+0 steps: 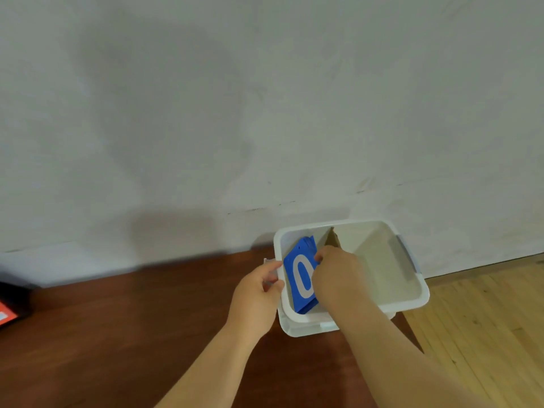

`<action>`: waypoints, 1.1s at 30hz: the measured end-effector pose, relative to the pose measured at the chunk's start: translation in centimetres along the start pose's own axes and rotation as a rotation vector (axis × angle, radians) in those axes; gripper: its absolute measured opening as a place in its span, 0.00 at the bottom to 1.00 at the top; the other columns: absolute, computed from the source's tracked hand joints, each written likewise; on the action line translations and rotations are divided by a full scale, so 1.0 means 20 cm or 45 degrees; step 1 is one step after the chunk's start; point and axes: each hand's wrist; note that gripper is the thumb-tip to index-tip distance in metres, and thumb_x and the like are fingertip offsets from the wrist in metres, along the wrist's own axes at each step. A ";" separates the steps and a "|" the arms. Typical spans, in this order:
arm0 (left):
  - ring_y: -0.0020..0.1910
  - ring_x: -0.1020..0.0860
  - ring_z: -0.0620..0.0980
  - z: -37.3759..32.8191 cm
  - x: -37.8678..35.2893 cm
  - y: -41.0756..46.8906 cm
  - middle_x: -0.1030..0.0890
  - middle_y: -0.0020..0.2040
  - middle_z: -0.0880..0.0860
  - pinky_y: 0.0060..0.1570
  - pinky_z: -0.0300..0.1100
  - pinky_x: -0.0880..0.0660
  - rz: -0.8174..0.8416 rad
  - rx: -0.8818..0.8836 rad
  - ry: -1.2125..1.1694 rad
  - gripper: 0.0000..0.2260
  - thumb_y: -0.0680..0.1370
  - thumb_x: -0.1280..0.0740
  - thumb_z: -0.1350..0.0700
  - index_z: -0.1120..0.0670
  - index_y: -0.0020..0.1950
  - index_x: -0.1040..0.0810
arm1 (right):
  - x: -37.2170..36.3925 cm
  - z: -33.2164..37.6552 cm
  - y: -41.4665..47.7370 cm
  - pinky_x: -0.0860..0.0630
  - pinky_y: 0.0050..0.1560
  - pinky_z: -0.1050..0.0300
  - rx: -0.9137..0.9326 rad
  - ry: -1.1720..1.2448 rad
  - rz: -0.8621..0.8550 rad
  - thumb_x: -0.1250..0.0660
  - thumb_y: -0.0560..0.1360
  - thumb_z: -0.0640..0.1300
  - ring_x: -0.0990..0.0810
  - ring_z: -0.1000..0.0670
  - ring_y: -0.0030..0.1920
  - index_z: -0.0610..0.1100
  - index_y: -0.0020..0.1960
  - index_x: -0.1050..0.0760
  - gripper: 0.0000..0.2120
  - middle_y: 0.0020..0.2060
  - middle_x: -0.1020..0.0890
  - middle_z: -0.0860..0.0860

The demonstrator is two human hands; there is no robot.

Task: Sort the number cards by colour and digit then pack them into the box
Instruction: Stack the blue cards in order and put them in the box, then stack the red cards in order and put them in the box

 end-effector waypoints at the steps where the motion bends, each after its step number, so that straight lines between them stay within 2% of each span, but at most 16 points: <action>1: 0.46 0.21 0.29 0.01 0.00 0.00 0.20 0.50 0.38 0.38 0.24 0.27 -0.004 0.004 -0.024 0.17 0.83 0.35 0.58 0.42 0.69 0.24 | -0.02 0.01 0.01 0.19 0.47 0.55 -0.002 -0.029 0.018 0.40 0.80 0.39 0.20 0.48 0.46 0.45 0.58 0.25 0.09 0.49 0.19 0.47; 3: 0.47 0.22 0.28 0.02 0.00 0.00 0.20 0.51 0.38 0.37 0.23 0.28 -0.017 0.012 -0.062 0.16 0.83 0.35 0.58 0.42 0.68 0.24 | -0.05 0.03 0.05 0.20 0.45 0.56 -0.017 -0.072 0.033 0.39 0.80 0.40 0.20 0.49 0.45 0.44 0.56 0.26 0.06 0.48 0.19 0.48; 6: 0.49 0.21 0.35 0.04 0.02 0.00 0.21 0.53 0.39 0.37 0.21 0.28 -0.023 0.032 -0.079 0.17 0.83 0.35 0.56 0.41 0.69 0.25 | -0.10 0.04 0.09 0.25 0.41 0.58 -0.052 -0.146 0.085 0.38 0.80 0.41 0.24 0.50 0.41 0.44 0.54 0.25 0.04 0.42 0.22 0.50; 8: 0.49 0.22 0.36 0.05 0.02 0.00 0.21 0.53 0.38 0.36 0.21 0.29 -0.018 0.040 -0.079 0.17 0.82 0.34 0.56 0.40 0.70 0.25 | -0.12 0.04 0.09 0.26 0.40 0.58 -0.027 -0.246 0.093 0.37 0.80 0.42 0.23 0.49 0.40 0.43 0.54 0.24 0.05 0.39 0.25 0.51; 11: 0.50 0.21 0.37 0.07 0.02 -0.01 0.21 0.54 0.39 0.36 0.23 0.28 -0.027 0.039 -0.059 0.18 0.82 0.34 0.56 0.40 0.70 0.26 | -0.15 0.05 0.10 0.26 0.43 0.55 0.091 -0.403 0.128 0.39 0.80 0.41 0.19 0.44 0.50 0.40 0.55 0.24 0.08 0.46 0.21 0.46; 13: 0.50 0.21 0.38 0.08 0.01 -0.01 0.21 0.54 0.40 0.38 0.23 0.27 -0.033 0.050 -0.080 0.19 0.82 0.33 0.56 0.41 0.70 0.25 | -0.15 0.08 0.10 0.22 0.53 0.54 0.137 -0.686 0.307 0.40 0.82 0.42 0.19 0.45 0.57 0.40 0.62 0.24 0.12 0.55 0.19 0.45; 15: 0.51 0.21 0.38 0.08 0.00 -0.02 0.21 0.54 0.40 0.38 0.23 0.27 -0.040 0.062 -0.090 0.18 0.82 0.33 0.56 0.41 0.70 0.25 | -0.12 0.14 0.07 0.26 0.63 0.52 0.164 -0.916 0.484 0.41 0.83 0.43 0.22 0.45 0.63 0.41 0.68 0.27 0.15 0.62 0.21 0.45; 17: 0.50 0.21 0.38 0.07 0.00 -0.03 0.21 0.54 0.40 0.37 0.23 0.28 -0.047 0.060 -0.101 0.18 0.82 0.34 0.57 0.41 0.69 0.25 | -0.08 0.19 0.03 0.29 0.66 0.49 0.276 -1.055 0.633 0.43 0.84 0.40 0.25 0.42 0.65 0.38 0.68 0.29 0.15 0.64 0.23 0.42; 19: 0.49 0.21 0.37 0.06 -0.01 -0.03 0.21 0.54 0.40 0.36 0.22 0.28 -0.051 0.049 -0.105 0.17 0.82 0.34 0.57 0.41 0.69 0.24 | -0.05 0.19 -0.01 0.30 0.65 0.48 0.384 -1.141 0.663 0.45 0.83 0.36 0.25 0.40 0.63 0.36 0.66 0.28 0.14 0.63 0.23 0.40; 22: 0.49 0.21 0.36 0.04 -0.01 -0.05 0.21 0.54 0.39 0.35 0.22 0.28 -0.050 0.035 -0.087 0.16 0.82 0.34 0.56 0.41 0.68 0.24 | -0.03 0.11 -0.08 0.28 0.63 0.53 0.385 -0.910 0.548 0.45 0.84 0.37 0.24 0.43 0.60 0.37 0.66 0.26 0.14 0.64 0.23 0.42; 24: 0.51 0.22 0.36 0.03 -0.01 -0.07 0.22 0.59 0.39 0.36 0.24 0.28 -0.055 0.013 -0.059 0.18 0.82 0.34 0.55 0.40 0.70 0.26 | 0.00 0.03 -0.12 0.26 0.61 0.58 0.304 -0.540 0.395 0.45 0.83 0.39 0.22 0.48 0.60 0.41 0.67 0.26 0.16 0.64 0.23 0.48; 27: 0.56 0.23 0.39 0.02 0.06 -0.15 0.26 0.65 0.39 0.43 0.26 0.28 -0.062 -0.081 0.096 0.20 0.82 0.34 0.51 0.38 0.73 0.29 | 0.07 -0.07 -0.28 0.23 0.47 0.61 0.241 -0.152 0.120 0.42 0.82 0.45 0.20 0.54 0.49 0.48 0.66 0.26 0.14 0.55 0.19 0.53; 29: 0.60 0.24 0.40 0.05 0.14 -0.23 0.28 0.68 0.40 0.55 0.34 0.24 -0.070 -0.153 0.247 0.21 0.82 0.35 0.48 0.37 0.74 0.32 | 0.08 -0.11 -0.41 0.28 0.50 0.64 0.233 -0.024 0.043 0.39 0.81 0.51 0.21 0.55 0.55 0.52 0.70 0.28 0.18 0.60 0.21 0.56; 31: 0.68 0.28 0.42 0.10 0.23 -0.37 0.31 0.72 0.40 0.66 0.43 0.26 -0.080 -0.172 0.436 0.23 0.81 0.35 0.44 0.37 0.75 0.34 | 0.05 -0.14 -0.55 0.32 0.56 0.65 0.257 0.045 0.037 0.35 0.79 0.53 0.25 0.56 0.62 0.53 0.72 0.31 0.22 0.66 0.24 0.58; 33: 0.71 0.32 0.43 0.18 0.34 -0.53 0.32 0.73 0.41 0.70 0.45 0.29 -0.097 -0.201 0.615 0.25 0.80 0.36 0.41 0.38 0.77 0.36 | -0.01 -0.15 -0.68 0.32 0.63 0.63 0.328 0.012 0.010 0.32 0.78 0.55 0.29 0.55 0.67 0.53 0.73 0.32 0.25 0.69 0.26 0.56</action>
Point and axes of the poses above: each hand's wrist, its own y-axis towards the middle knuckle, its own x-axis out of the back of the hand, z = x × y
